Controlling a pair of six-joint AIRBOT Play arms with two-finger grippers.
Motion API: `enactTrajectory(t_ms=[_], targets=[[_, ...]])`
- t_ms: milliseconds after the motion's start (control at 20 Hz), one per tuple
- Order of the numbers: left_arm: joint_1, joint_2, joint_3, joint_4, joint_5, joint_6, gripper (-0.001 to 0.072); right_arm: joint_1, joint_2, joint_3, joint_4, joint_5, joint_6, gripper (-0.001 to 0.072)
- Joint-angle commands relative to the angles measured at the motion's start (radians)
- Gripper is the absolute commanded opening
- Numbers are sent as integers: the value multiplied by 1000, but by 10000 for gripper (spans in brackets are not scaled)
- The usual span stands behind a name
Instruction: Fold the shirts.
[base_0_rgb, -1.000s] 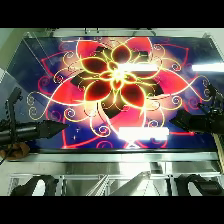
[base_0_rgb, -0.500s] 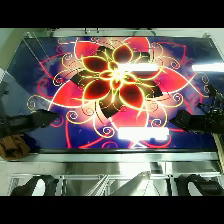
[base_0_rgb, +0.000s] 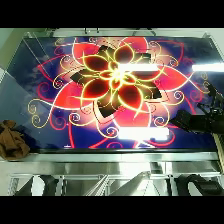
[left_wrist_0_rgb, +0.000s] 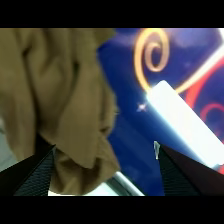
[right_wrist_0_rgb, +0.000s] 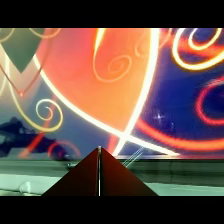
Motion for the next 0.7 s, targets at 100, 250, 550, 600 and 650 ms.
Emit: enactTrajectory(t_ms=[100,250,550,600,650], targets=[[48,-205,-58,43,136,6,699,1,1,0,1,0,0,19],[45,-323,-58,33,188,44,699,1,1,0,1,0,0,18],[-44,-369,-25,24,146,125,21,1,-2,0,0,1,0,19],[-76,-346,10,24,131,125,21,1,-2,0,1,0,0,19],[-109,-319,51,22,111,126,21,1,-2,0,1,0,0,19]])
